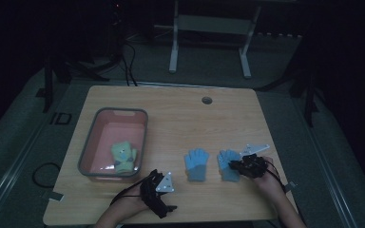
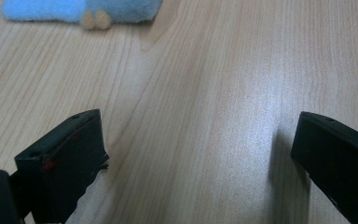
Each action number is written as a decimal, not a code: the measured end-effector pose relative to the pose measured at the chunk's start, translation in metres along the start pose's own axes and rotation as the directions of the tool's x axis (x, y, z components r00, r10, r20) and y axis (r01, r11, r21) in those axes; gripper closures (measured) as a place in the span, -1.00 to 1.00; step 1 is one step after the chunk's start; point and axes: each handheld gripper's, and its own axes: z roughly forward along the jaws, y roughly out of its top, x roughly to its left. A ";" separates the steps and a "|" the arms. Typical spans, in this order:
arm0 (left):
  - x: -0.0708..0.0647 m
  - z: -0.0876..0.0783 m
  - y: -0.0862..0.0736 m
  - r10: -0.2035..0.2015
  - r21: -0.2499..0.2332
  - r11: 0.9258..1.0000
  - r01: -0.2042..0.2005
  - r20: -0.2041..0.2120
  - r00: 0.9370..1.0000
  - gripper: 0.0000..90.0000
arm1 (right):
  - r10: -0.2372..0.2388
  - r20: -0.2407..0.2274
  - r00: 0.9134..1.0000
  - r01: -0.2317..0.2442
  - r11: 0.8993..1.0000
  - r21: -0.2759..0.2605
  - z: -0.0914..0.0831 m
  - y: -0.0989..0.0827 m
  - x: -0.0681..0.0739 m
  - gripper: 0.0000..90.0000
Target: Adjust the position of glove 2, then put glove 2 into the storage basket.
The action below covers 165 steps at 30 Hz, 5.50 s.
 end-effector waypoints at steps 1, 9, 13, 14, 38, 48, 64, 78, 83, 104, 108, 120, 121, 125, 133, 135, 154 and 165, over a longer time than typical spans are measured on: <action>0.000 0.000 0.000 0.000 0.000 1.000 0.000 0.000 1.000 -0.94 | 0.001 0.000 1.000 -0.001 1.000 0.002 -0.003 0.002 0.001 0.87; 0.000 0.000 0.000 0.003 0.001 1.000 -0.003 -0.001 1.000 -0.94 | 0.015 0.016 1.000 -0.014 0.997 -0.080 -0.037 0.028 0.008 0.87; 0.000 0.000 0.000 0.003 0.000 1.000 -0.003 -0.001 1.000 -0.93 | 0.021 0.006 1.000 -0.020 0.991 -0.129 -0.052 0.043 0.012 0.87; 0.000 0.000 0.000 0.003 0.000 1.000 -0.003 -0.001 1.000 -0.93 | 0.014 0.007 1.000 -0.013 0.991 -0.135 -0.054 0.046 0.013 0.87; 0.001 0.000 0.000 0.002 -0.001 1.000 -0.002 0.001 1.000 -0.94 | -0.095 -0.090 0.991 0.076 0.978 -0.197 -0.040 0.111 0.067 0.87; 0.001 0.000 -0.001 -0.002 -0.004 1.000 0.002 0.001 1.000 -0.94 | -0.086 -0.143 0.986 0.067 0.989 -0.135 -0.004 0.101 0.079 0.87; 0.001 0.000 -0.001 -0.006 -0.005 1.000 0.006 0.006 1.000 -0.94 | -0.047 -0.138 0.989 0.045 0.999 -0.014 0.044 0.075 0.071 0.84; 0.000 0.000 0.006 -0.006 -0.003 1.000 0.006 -0.068 0.998 -0.94 | -0.079 -0.111 0.991 0.082 0.996 0.020 0.047 0.072 0.069 0.45; -0.001 -0.003 0.009 -0.027 -0.029 0.999 0.025 -0.082 0.996 -0.93 | -0.073 -0.094 0.993 0.071 0.997 -0.030 0.032 0.072 0.066 0.04; 0.000 -0.009 0.033 -0.052 -0.093 0.995 0.043 -0.096 0.994 -0.89 | -0.084 -0.047 0.995 0.078 0.991 -0.113 0.000 0.064 0.043 -0.68; 0.002 -0.006 0.039 -0.019 -0.103 0.995 0.008 -0.100 0.995 -0.83 | -0.059 -0.097 0.994 0.048 0.993 -0.110 -0.003 0.064 0.039 -0.69; 0.009 0.011 0.056 0.068 -0.082 0.994 -0.077 -0.102 0.992 -0.63 | -0.016 -0.150 0.989 -0.009 0.986 -0.164 -0.005 0.067 0.028 -0.68; 0.009 0.012 0.058 0.082 -0.089 0.992 -0.090 -0.098 0.992 -0.59 | -0.006 -0.159 0.987 -0.020 0.987 -0.162 -0.005 0.067 0.028 -0.68; 0.010 0.017 0.065 0.120 -0.084 0.988 -0.128 -0.098 0.988 -0.50 | 0.035 -0.178 0.983 -0.063 0.986 -0.154 -0.004 0.069 0.026 -0.69; 0.015 0.028 0.071 0.154 -0.066 0.985 -0.159 -0.071 0.985 -0.27 | 0.110 -0.178 0.978 -0.138 0.979 -0.150 0.003 0.076 0.028 -0.74; 0.016 0.033 0.072 0.159 -0.052 0.985 -0.163 -0.074 0.985 -0.25 | 0.117 -0.161 0.980 -0.140 0.980 -0.138 0.008 0.079 0.028 -0.59; 0.015 0.047 0.073 0.243 0.002 0.969 -0.246 -0.146 0.959 0.25 | 0.100 -0.039 0.994 -0.101 0.995 -0.016 0.071 0.070 0.031 -0.30; 0.021 0.044 0.077 0.206 0.010 0.978 -0.207 -0.127 0.970 0.62 | 0.062 -0.142 0.988 -0.060 0.998 0.022 0.072 0.075 0.039 0.66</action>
